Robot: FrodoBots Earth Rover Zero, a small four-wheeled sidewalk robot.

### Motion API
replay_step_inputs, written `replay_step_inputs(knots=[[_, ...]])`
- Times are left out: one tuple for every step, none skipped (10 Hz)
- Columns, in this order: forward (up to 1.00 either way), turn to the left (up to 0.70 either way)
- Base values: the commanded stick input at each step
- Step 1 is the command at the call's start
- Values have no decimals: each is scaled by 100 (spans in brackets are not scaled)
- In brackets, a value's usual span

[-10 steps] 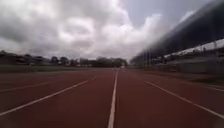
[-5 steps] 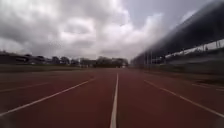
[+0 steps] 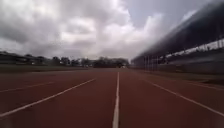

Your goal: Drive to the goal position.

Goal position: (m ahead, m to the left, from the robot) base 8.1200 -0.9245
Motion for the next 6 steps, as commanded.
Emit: replay_step_inputs(knots=[[70, 0], [70, 0], [70, 0], [70, 0], [70, 0], [70, 0]])
